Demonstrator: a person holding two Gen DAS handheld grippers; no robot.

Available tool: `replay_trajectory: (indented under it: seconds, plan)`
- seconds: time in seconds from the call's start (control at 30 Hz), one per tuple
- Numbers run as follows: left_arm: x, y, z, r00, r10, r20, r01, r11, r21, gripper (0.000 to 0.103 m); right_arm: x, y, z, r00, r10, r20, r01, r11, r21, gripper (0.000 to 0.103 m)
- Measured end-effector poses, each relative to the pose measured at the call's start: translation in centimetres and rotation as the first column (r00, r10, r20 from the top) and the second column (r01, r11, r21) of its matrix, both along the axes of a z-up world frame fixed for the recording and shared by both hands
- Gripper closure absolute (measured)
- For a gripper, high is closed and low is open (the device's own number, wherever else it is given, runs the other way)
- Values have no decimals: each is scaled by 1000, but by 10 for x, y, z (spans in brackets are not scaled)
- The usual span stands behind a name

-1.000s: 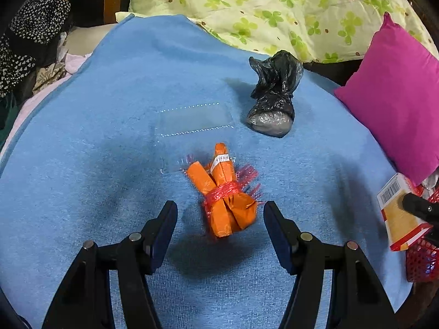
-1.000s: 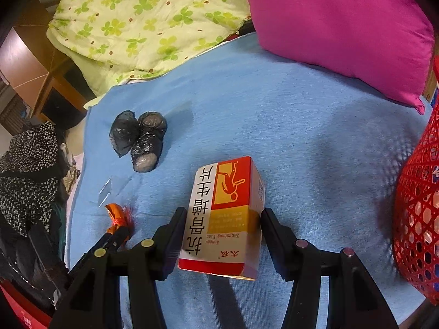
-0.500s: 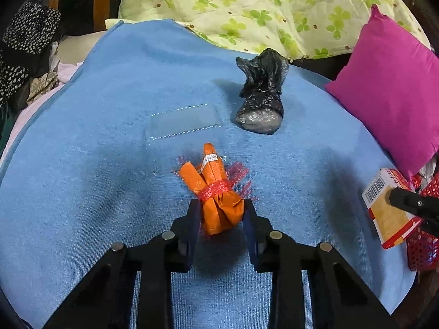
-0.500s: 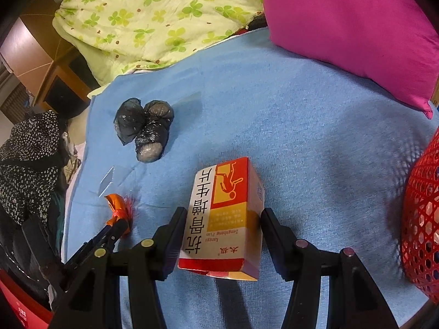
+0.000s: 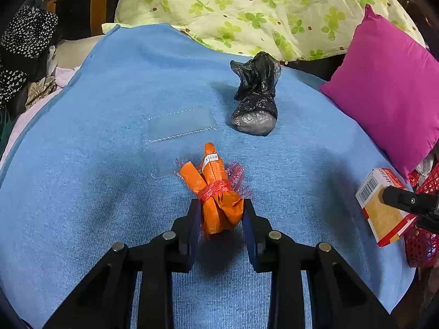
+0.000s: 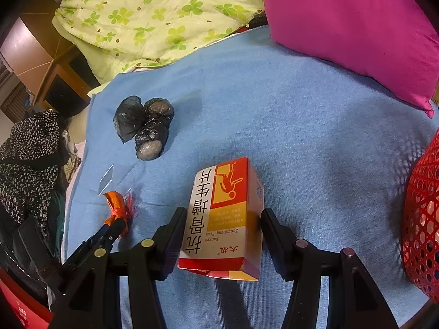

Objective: Collect trash
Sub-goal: 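Lift the medicine box with the right tool while the left tool lifts the orange bundle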

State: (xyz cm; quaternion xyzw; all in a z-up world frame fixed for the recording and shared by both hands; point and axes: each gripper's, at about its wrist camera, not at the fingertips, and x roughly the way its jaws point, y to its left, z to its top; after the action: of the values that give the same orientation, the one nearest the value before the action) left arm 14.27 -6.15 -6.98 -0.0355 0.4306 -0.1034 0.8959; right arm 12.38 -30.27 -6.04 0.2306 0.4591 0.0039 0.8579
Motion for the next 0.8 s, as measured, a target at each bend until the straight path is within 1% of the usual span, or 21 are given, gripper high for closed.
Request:
replay_trajectory:
  seconds: [0.13,0.2,0.3,0.43,0.57,0.67,0.8]
  plan:
    - [-1,0,0,1000,-7,2,7,1000,4,72,2,3,-3,1000,5,-22,-5,1000,-20,43]
    - [-1,1,0,1000,-8,2,8,1000,2,72,3,5,-3,999,11,-30,-12,1000,-15,43]
    - [-1,2,0,1000,-8,1,8,1000,0,72,5,7,-4,999,23,-45,-24,1000,-19,41]
    - [1,6,-1,1000,-13,-2,13,1000,-7,72,5,14,-6,996,54,-71,-57,997,-49,38]
    - [2,16,-2,1000,-12,-18,12,999,-35,72,1,21,-4,993,81,-84,-89,992,-88,37]
    - [3,28,-4,999,-16,-39,13,997,-70,72,-7,21,-1,992,98,-83,-105,990,-89,37]
    - [4,40,-7,997,-24,-72,16,993,-113,72,-14,18,-1,991,96,-94,-105,989,-100,37]
